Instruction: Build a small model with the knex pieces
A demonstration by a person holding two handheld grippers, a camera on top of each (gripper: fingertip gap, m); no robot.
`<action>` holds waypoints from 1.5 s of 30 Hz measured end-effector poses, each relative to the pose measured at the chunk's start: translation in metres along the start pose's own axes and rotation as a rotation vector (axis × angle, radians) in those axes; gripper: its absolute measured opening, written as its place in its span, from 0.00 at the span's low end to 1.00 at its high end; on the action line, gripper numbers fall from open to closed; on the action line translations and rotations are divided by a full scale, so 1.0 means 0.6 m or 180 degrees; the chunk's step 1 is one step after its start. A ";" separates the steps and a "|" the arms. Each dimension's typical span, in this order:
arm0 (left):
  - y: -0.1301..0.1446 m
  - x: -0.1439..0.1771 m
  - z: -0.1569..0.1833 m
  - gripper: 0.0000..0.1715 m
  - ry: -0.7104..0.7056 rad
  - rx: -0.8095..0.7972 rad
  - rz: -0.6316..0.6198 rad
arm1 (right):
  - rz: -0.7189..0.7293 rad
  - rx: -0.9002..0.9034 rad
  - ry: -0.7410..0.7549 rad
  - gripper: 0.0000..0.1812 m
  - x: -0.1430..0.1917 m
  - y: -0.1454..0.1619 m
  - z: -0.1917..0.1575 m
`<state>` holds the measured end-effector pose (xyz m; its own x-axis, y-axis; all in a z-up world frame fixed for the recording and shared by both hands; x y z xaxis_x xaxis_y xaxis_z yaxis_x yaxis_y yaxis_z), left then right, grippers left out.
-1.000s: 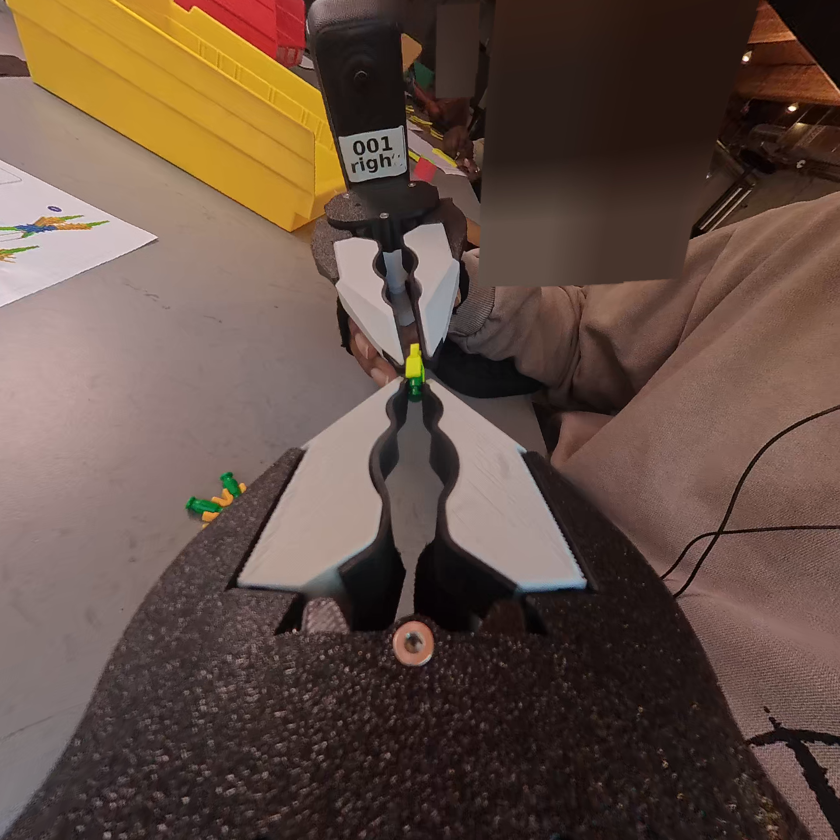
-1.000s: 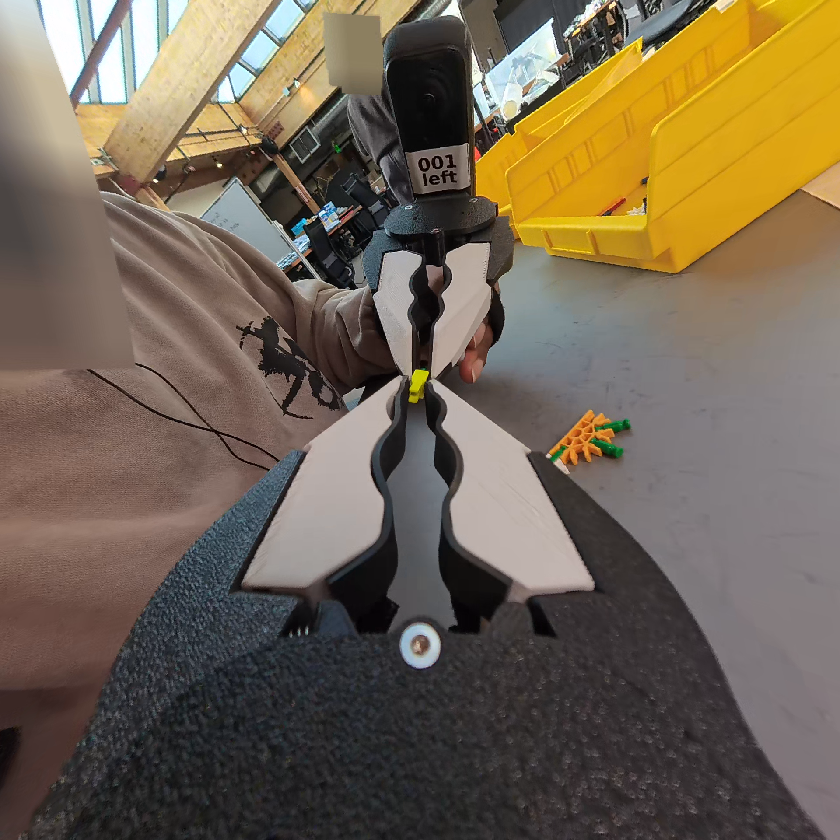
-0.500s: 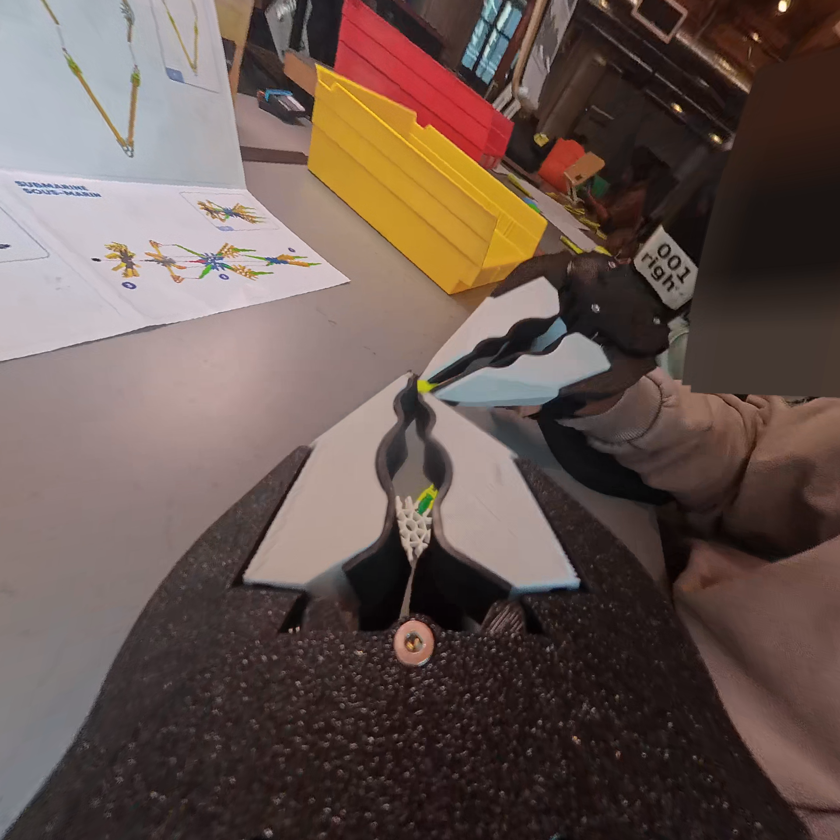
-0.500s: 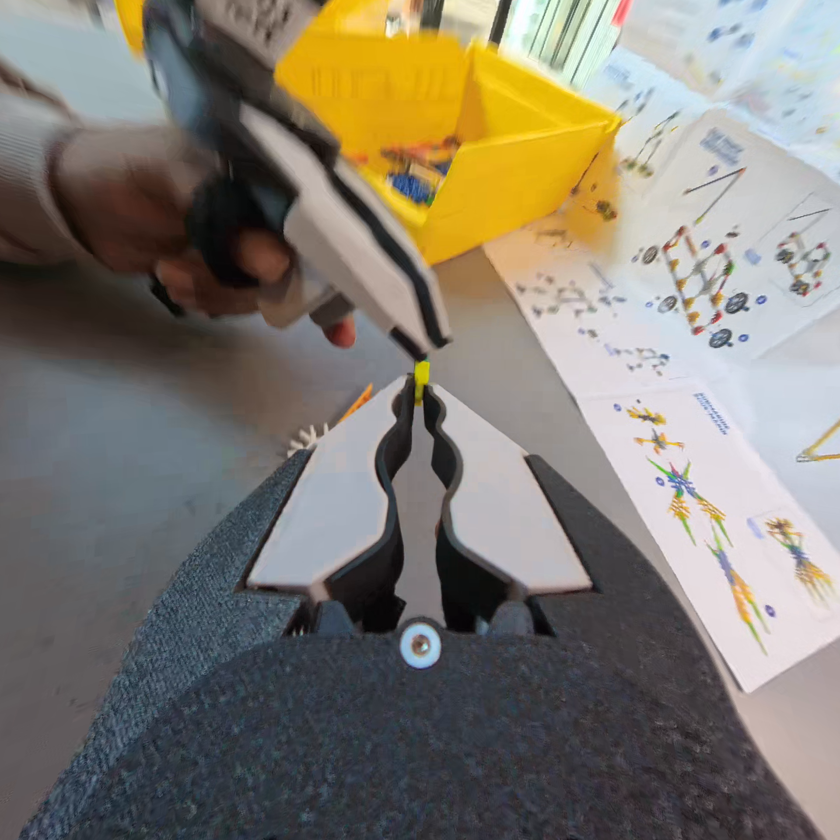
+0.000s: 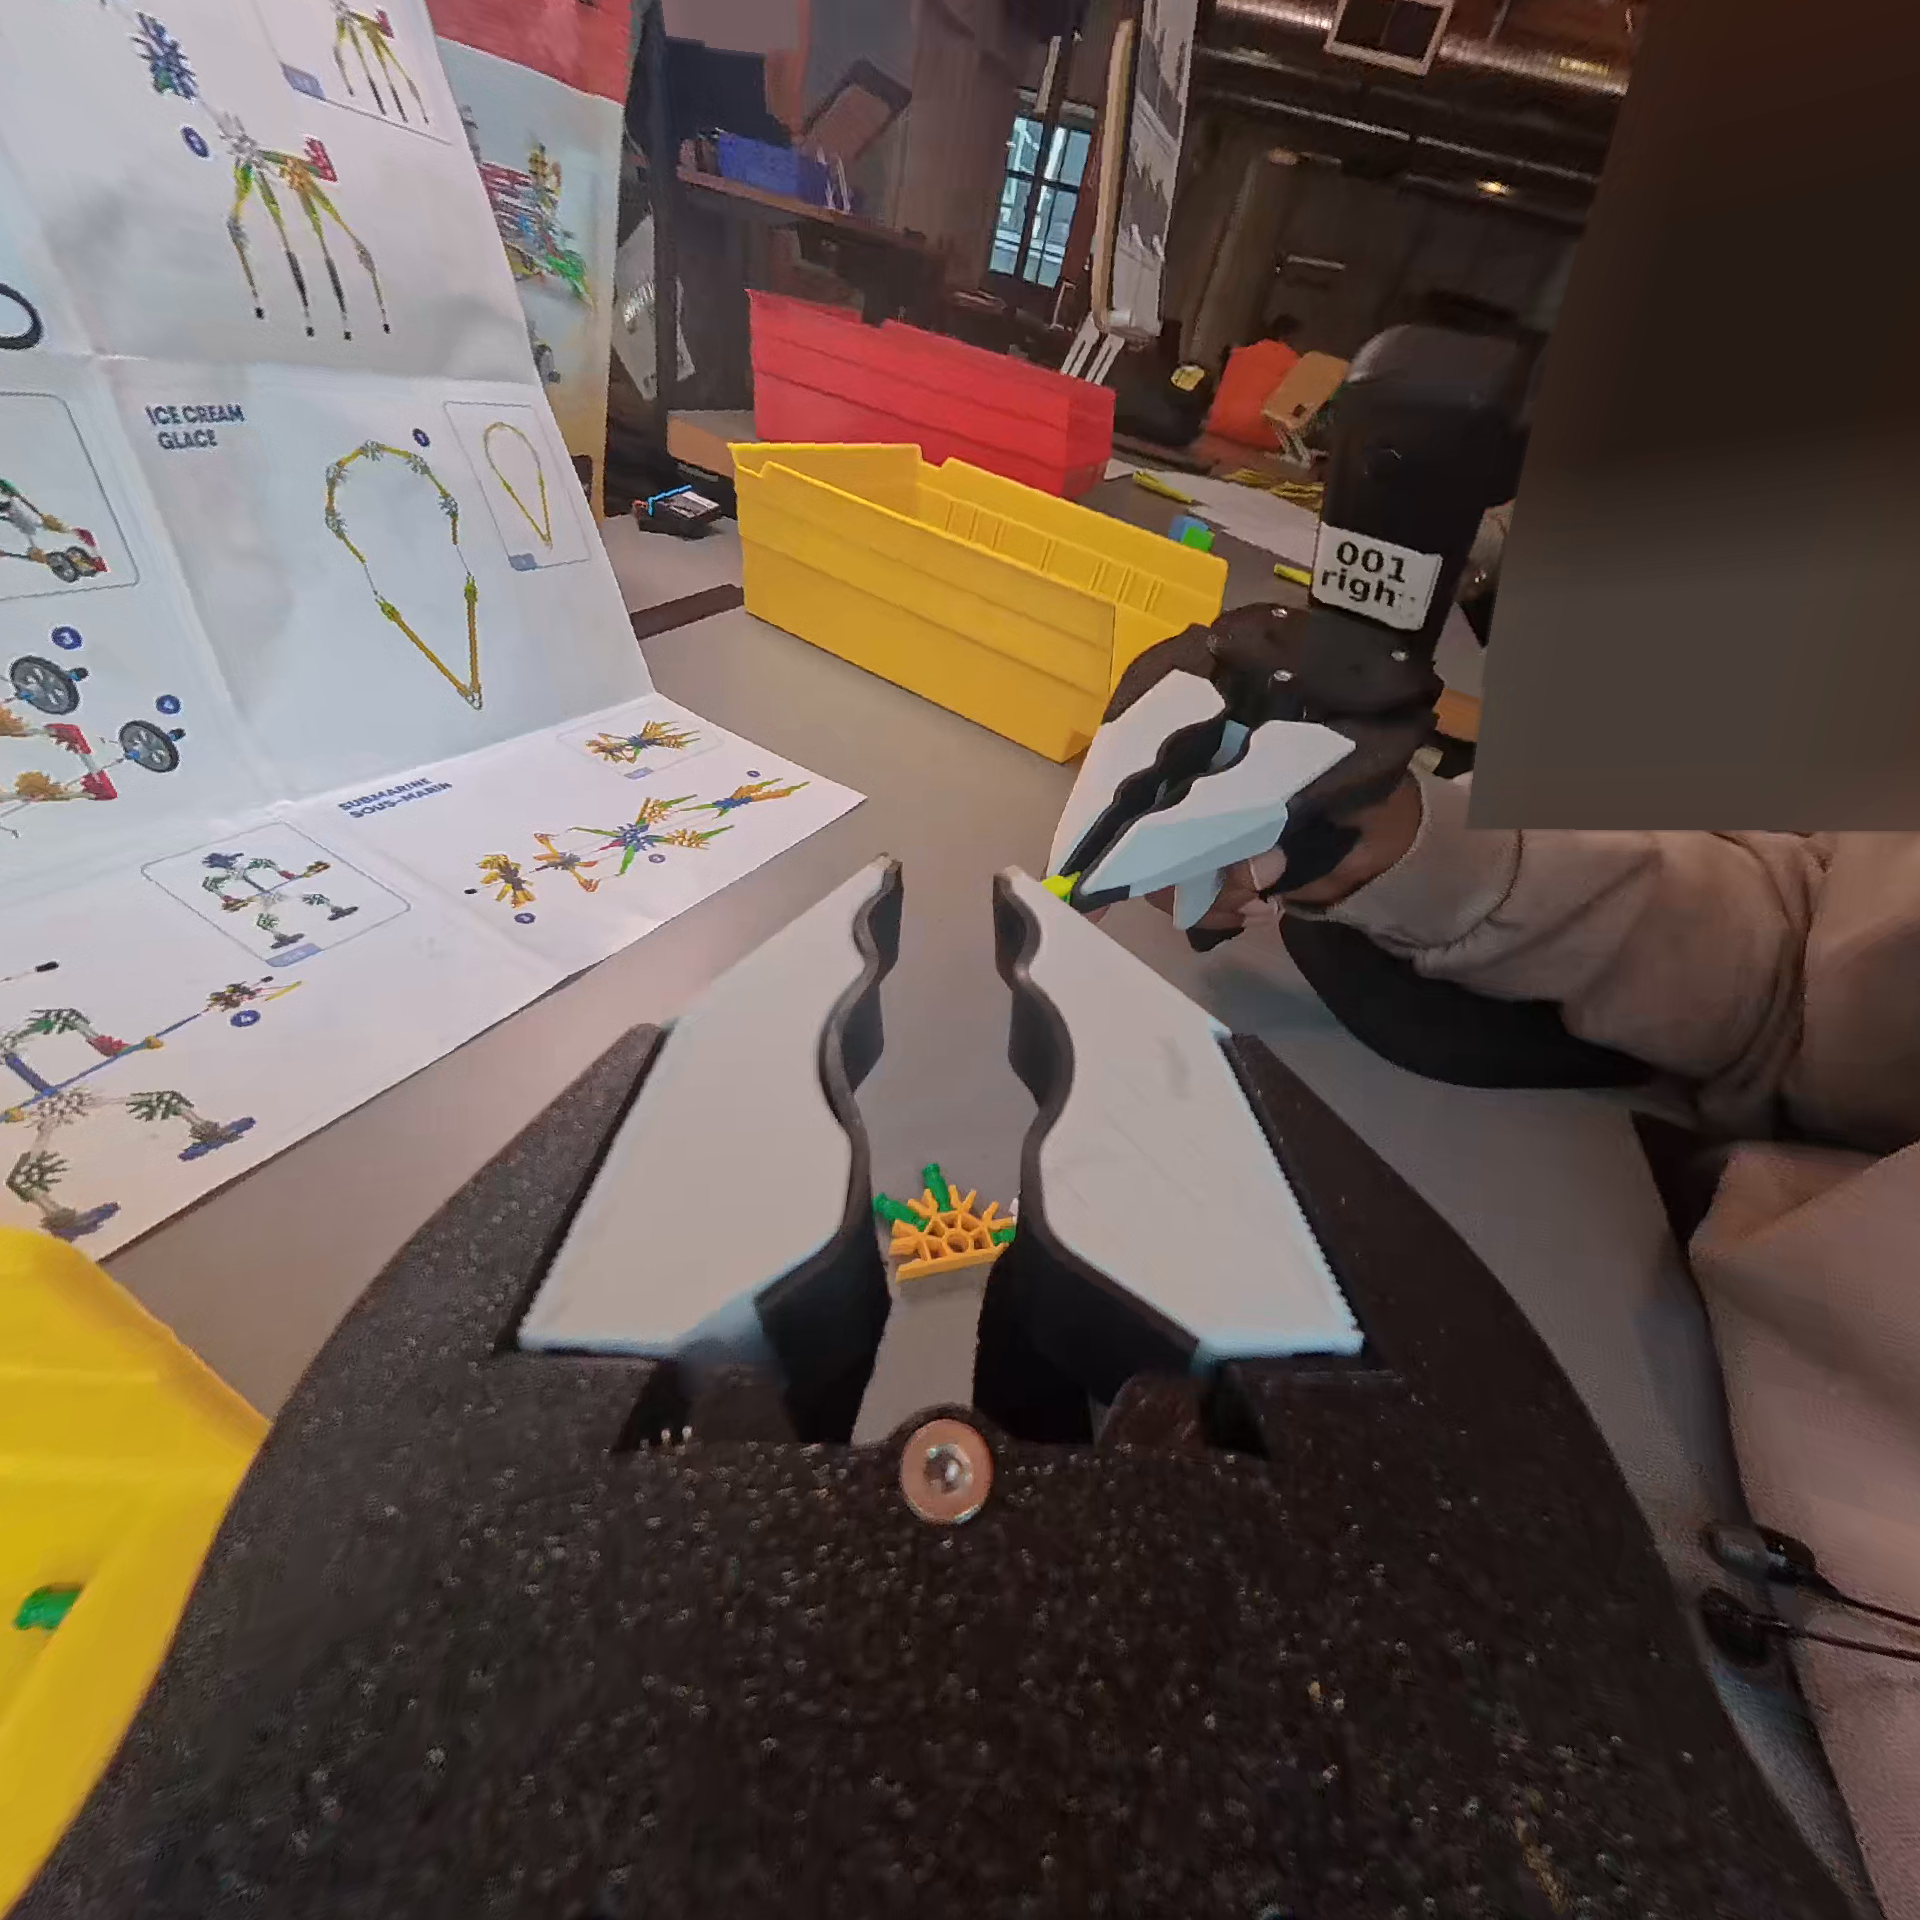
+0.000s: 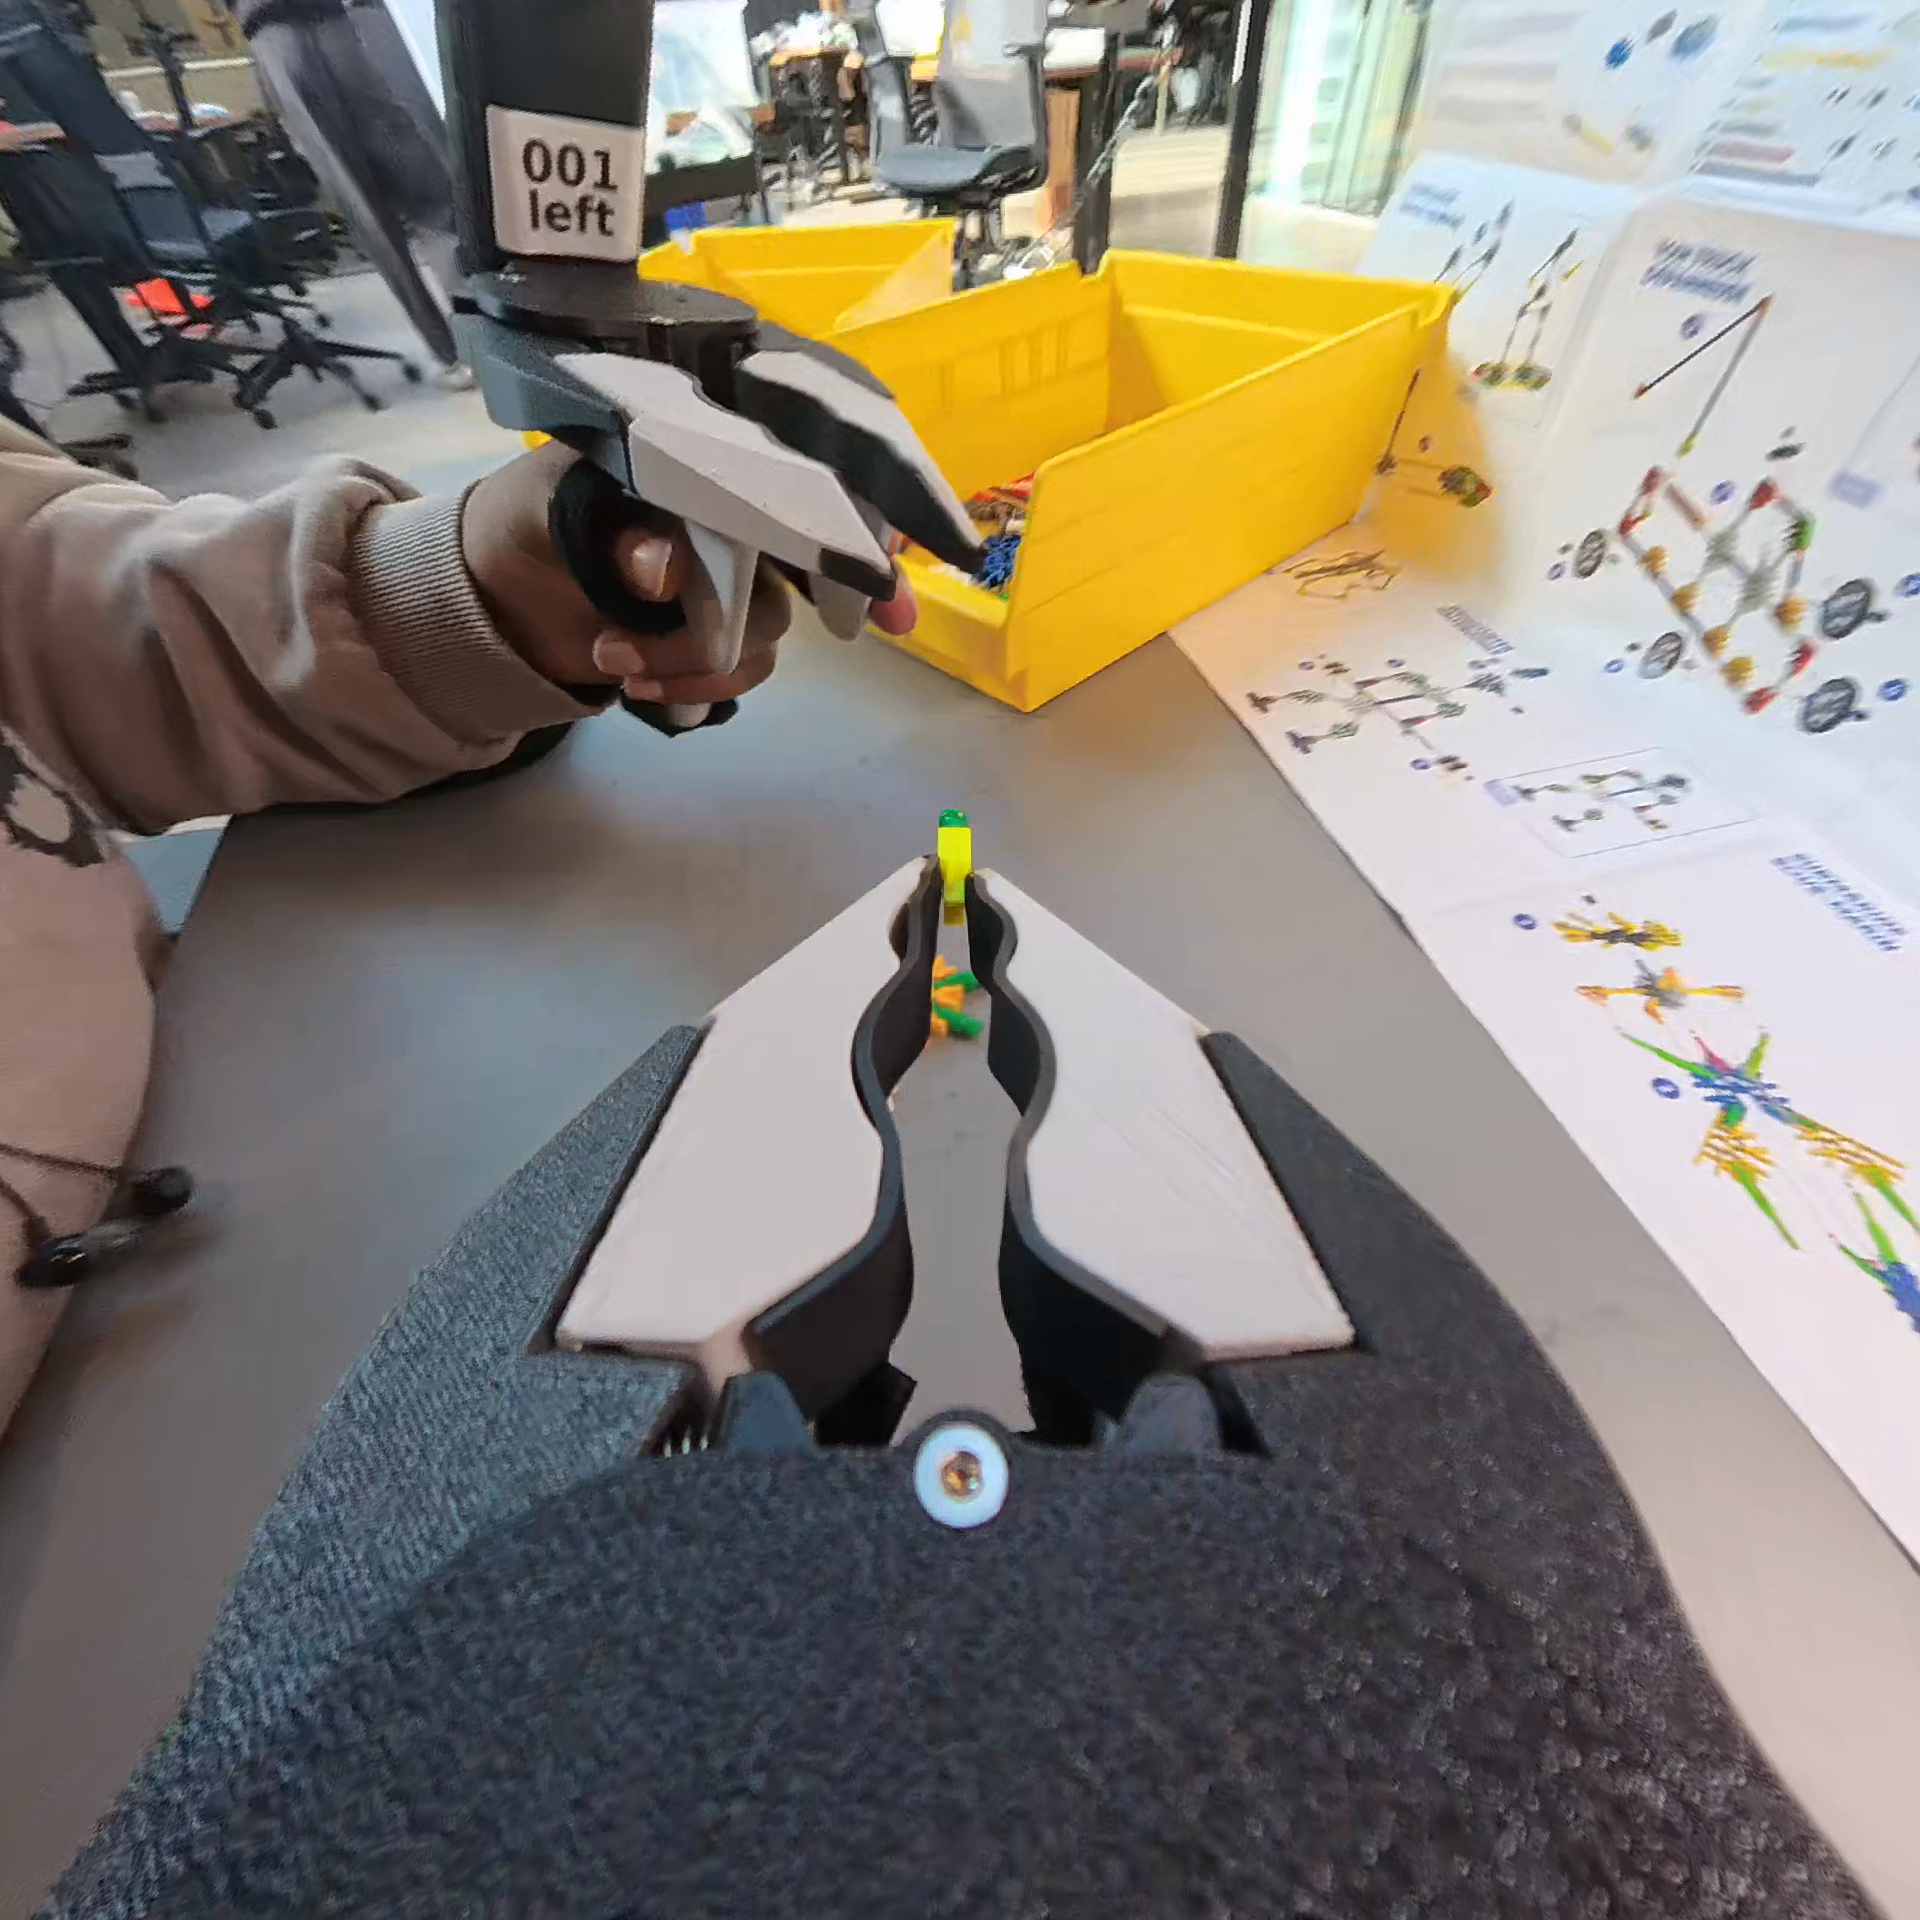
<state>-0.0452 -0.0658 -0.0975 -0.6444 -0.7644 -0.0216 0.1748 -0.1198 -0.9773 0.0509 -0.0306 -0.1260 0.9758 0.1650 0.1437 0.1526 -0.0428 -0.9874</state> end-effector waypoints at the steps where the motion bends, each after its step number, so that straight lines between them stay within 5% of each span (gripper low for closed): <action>1: 0.005 -0.004 0.007 0.10 0.0047 -0.0034 -0.0052 | -0.0107 -0.0064 -0.0101 0.02 0.001 0.006 -0.005; 5: 0.052 -0.015 0.034 0.00 0.0373 0.0006 -0.0542 | -0.0684 -0.0489 -0.0730 0.02 0.019 0.031 -0.030; 7: 0.095 -0.020 0.056 0.00 0.0672 0.0181 -0.1031 | -0.1014 -0.0798 -0.1133 0.02 0.029 0.038 -0.052; 11: 0.132 -0.027 0.110 0.07 0.1187 0.0480 -0.1383 | -0.1251 -0.1052 -0.1486 0.01 0.023 0.033 -0.082; 25: 0.144 -0.021 0.132 0.04 0.1479 0.0940 -0.1516 | -0.1157 -0.1782 -0.1604 0.01 0.024 0.047 -0.090; 28: 0.148 -0.016 0.144 0.15 0.1678 0.1105 -0.1602 | -0.1327 -0.1865 -0.1481 0.01 0.027 0.074 -0.087; 32: 0.180 -0.029 0.133 0.15 0.1276 0.0721 -0.1866 | -0.1615 -0.1765 -0.1360 0.01 0.030 0.105 -0.093; 45: 0.211 -0.040 0.145 0.07 0.0949 0.0163 -0.2151 | -0.2028 -0.1363 -0.1320 0.02 0.021 0.131 -0.100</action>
<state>0.0570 -0.1177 -0.2022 -0.7974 -0.3099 0.5178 -0.3018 -0.5383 -0.7869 0.0846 -0.0907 -0.1977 0.5616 0.6253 0.5418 0.7769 -0.1732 -0.6054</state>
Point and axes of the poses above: each gripper's, where its closed fingertips meet, x back along the fingers, y out of its underside, z = x × y across the jaws, the point moved 3 cm from there along x, back along the fingers, and after that the axes turned 8 degrees about z, right-handed, at the moved point
